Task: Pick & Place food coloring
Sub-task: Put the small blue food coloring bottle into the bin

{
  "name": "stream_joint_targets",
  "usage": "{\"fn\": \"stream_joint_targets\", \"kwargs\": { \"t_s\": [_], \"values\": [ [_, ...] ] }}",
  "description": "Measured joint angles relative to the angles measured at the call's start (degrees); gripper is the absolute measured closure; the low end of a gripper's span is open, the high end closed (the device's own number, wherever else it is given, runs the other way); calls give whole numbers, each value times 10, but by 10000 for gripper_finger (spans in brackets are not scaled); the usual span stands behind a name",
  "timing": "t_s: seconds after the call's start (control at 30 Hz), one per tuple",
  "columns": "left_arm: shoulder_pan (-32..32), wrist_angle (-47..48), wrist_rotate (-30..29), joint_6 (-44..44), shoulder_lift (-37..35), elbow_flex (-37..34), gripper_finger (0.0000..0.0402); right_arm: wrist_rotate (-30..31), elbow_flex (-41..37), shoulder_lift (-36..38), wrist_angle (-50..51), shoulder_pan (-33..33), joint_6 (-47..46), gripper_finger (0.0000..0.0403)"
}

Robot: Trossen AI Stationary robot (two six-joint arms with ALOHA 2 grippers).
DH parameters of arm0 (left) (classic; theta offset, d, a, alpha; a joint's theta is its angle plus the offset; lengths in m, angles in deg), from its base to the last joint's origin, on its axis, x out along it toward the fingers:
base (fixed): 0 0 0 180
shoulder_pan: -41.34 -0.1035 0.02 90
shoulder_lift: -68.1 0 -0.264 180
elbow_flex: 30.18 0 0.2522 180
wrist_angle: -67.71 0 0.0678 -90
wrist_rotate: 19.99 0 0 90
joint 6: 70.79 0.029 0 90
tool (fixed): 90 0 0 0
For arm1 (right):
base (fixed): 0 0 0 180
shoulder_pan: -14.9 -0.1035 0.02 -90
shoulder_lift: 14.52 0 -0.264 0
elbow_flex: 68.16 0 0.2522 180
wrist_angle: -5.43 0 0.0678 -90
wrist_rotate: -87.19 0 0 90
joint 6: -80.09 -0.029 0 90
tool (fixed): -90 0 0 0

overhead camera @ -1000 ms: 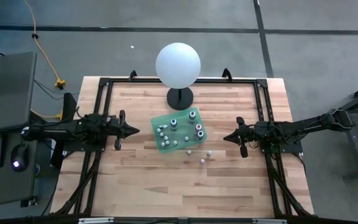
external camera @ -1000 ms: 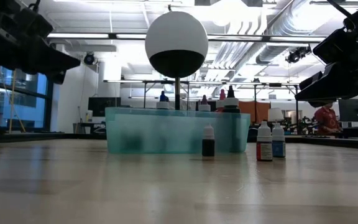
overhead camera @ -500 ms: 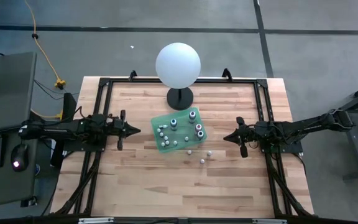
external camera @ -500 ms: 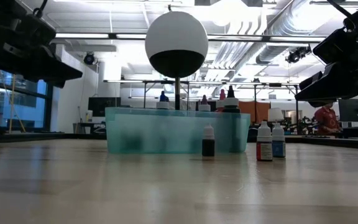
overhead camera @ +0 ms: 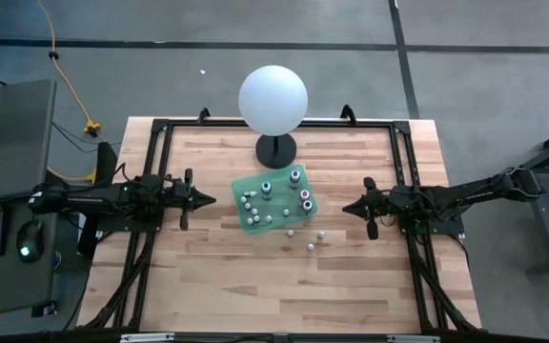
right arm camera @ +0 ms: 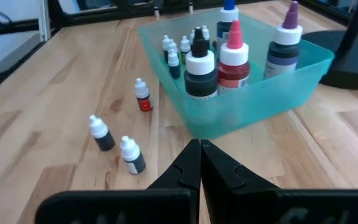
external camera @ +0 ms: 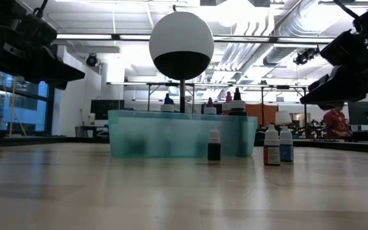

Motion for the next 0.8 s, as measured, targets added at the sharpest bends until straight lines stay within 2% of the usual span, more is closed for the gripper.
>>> {"fn": "stream_joint_targets", "kwargs": {
  "t_s": [0.13, 0.27, 0.4, 0.47, 0.63, 0.8],
  "values": [
    [0, -1, 0, 0, 0, 0, 402, -10, 0, 0, -1, 0, -36, 400],
    [0, -2, 0, 0, 0, 0, 402, -49, 0, 0, -12, 0, -79, 400],
    [0, -2, -1, 0, 0, 0, 402, -99, 14, 0, -3, 0, -44, 400],
    [0, -3, -1, 0, 0, 0, 401, -99, 44, 0, 46, 0, -28, 400],
    [0, -3, -1, 0, 0, 0, 401, -54, 174, -14, 254, 0, 26, 400],
    [0, -3, -1, 0, 0, 0, 401, -18, 298, -56, 354, 0, 11, 396]
  ]
}}
